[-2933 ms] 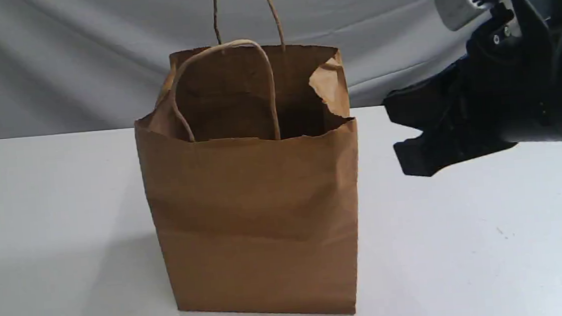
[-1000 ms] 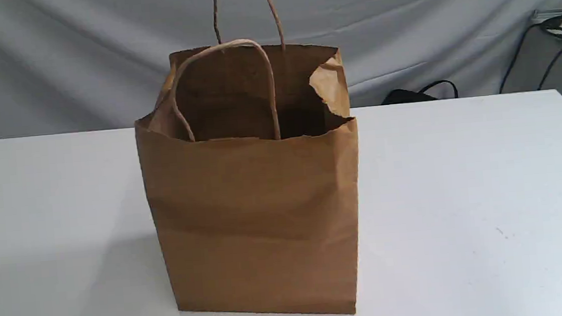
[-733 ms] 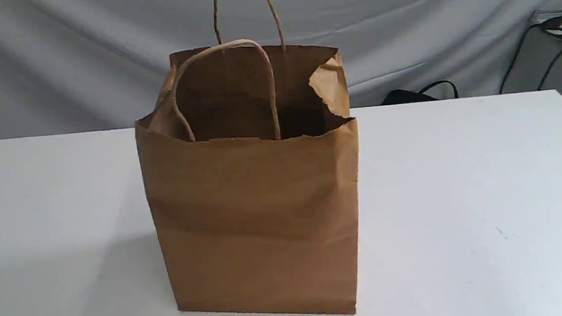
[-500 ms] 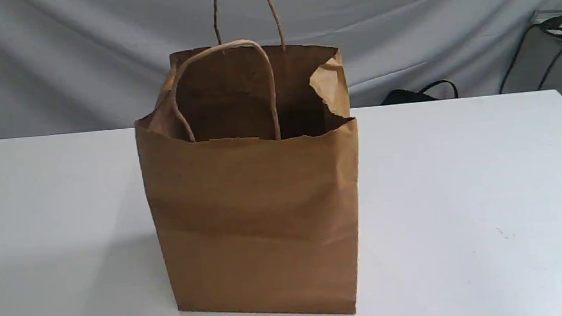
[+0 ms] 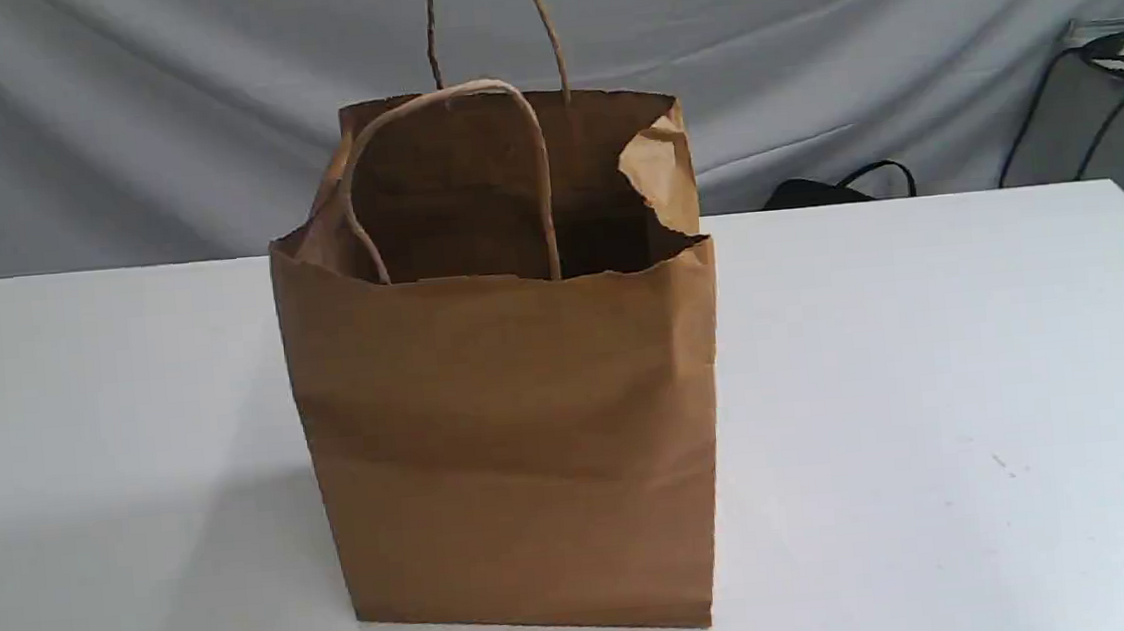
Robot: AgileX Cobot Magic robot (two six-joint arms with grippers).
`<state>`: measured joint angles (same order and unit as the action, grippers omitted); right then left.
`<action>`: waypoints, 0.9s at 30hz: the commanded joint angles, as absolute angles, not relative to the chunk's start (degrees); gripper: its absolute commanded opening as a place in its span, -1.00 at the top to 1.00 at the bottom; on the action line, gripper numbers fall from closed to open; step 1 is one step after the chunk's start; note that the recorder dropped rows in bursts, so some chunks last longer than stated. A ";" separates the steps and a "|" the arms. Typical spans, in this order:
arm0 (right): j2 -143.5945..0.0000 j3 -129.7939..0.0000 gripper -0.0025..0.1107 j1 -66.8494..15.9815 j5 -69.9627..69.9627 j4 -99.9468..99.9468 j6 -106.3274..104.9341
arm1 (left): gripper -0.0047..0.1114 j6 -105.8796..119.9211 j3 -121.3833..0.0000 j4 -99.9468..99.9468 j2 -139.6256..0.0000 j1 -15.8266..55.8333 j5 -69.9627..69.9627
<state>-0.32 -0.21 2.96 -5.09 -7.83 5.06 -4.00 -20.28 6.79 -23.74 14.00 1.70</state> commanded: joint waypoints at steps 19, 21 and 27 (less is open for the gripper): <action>0.00 0.00 0.95 3.39 -5.46 -3.33 6.14 | 0.92 -4.16 -19.99 6.63 -23.53 13.92 1.45; 0.00 0.00 0.95 3.39 -5.46 -3.33 6.14 | 0.92 -4.16 -19.99 6.63 -23.53 13.92 1.45; 0.00 0.00 0.95 3.39 -5.46 -3.21 6.14 | 0.92 -4.16 -19.99 6.63 -23.53 13.92 1.45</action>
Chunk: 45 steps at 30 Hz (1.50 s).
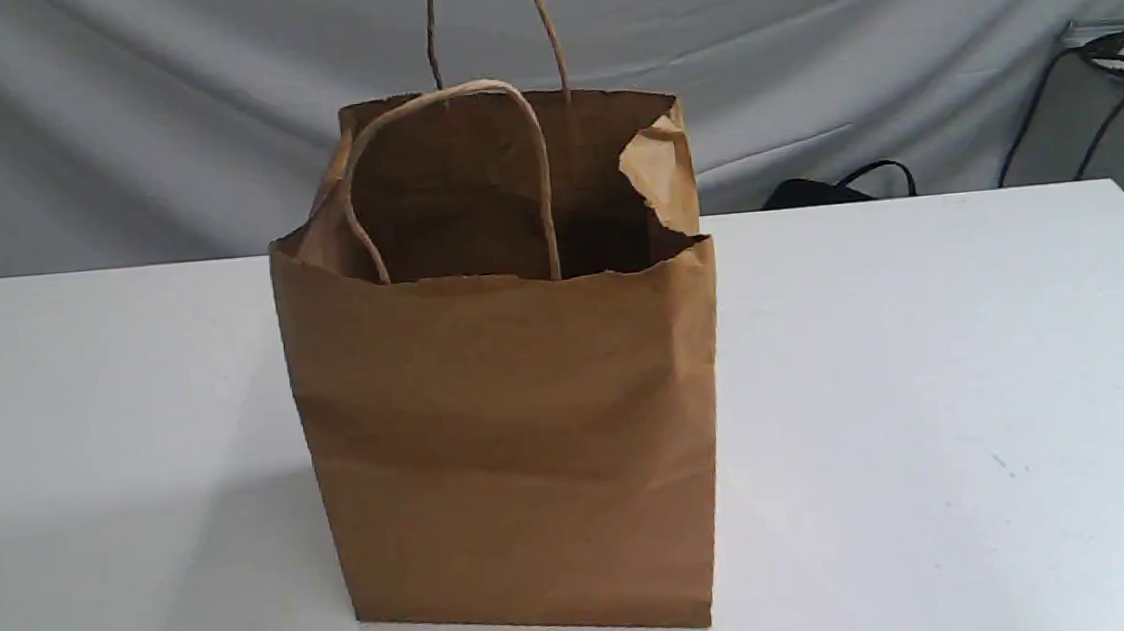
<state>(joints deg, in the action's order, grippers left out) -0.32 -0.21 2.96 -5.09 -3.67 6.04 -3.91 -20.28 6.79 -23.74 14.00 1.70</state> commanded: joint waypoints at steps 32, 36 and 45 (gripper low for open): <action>0.00 0.00 0.95 3.39 -5.46 -3.21 6.14 | 0.92 -3.14 0.00 1.95 0.00 -4.04 7.58; 0.00 0.00 0.95 3.39 -5.46 -3.21 6.14 | 0.92 -3.03 0.00 1.05 0.00 -4.04 9.43; 0.00 0.00 0.95 3.39 -5.46 -3.21 6.14 | 0.92 -3.00 0.00 1.05 0.00 -4.04 9.30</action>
